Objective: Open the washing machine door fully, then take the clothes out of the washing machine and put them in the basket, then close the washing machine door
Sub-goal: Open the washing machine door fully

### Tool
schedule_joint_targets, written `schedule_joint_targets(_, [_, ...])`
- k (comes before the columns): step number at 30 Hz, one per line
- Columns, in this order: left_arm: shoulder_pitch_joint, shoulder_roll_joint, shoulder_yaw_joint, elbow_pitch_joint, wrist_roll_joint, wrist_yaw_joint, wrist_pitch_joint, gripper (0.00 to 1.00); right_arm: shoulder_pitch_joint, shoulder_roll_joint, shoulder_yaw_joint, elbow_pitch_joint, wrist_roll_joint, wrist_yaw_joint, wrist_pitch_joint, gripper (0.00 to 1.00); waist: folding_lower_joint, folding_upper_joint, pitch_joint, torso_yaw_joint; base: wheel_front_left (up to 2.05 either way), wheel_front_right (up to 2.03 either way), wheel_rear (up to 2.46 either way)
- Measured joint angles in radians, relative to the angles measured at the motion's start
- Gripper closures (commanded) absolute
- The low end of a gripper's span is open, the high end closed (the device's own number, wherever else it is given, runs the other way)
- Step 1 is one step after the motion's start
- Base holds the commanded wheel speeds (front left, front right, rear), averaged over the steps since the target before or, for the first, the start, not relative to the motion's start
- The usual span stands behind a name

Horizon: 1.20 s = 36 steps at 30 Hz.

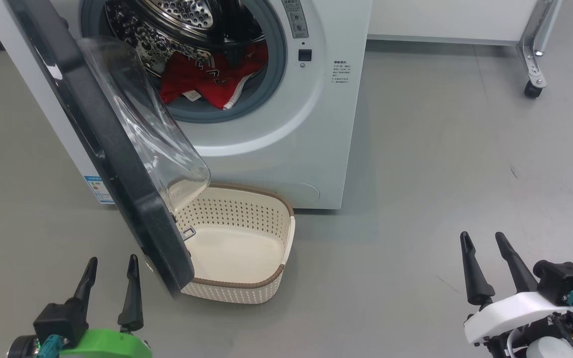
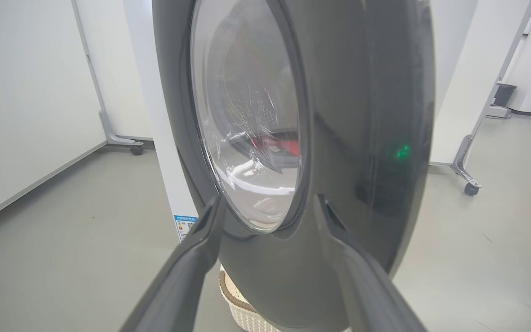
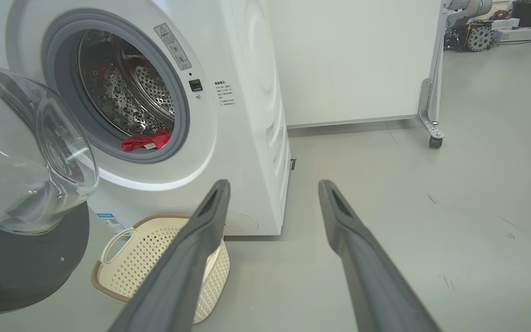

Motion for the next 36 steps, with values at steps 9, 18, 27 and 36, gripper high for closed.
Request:
schedule_joint_targets(9, [0.000,-0.002,0.006,0.003,0.004,-0.008,0.000,0.00,0.008,0.016,-0.007,-0.006,-0.010,0.004,0.000,0.00,0.0000,0.0000,0.000,0.001,0.00,0.00,0.00])
schedule_joint_targets(18, [0.000,-0.005,0.013,0.005,0.012,-0.017,0.000,0.00,0.013,0.023,-0.015,-0.007,-0.027,0.012,0.000,0.00,0.0000,0.0000,-0.001,0.001,0.00,0.00,0.00])
schedule_joint_targets(27, [0.000,-0.010,0.015,0.008,0.016,-0.025,0.000,0.00,0.023,0.028,-0.018,-0.006,-0.037,0.021,0.000,0.00,0.0000,0.0000,-0.002,0.000,0.00,0.00,0.00])
schedule_joint_targets(36, [0.003,-0.014,0.017,0.015,0.021,-0.033,0.000,1.00,0.028,0.033,-0.023,-0.002,-0.049,0.030,0.000,0.00,0.0000,0.0000,-0.011,0.000,0.00,0.00,0.00])
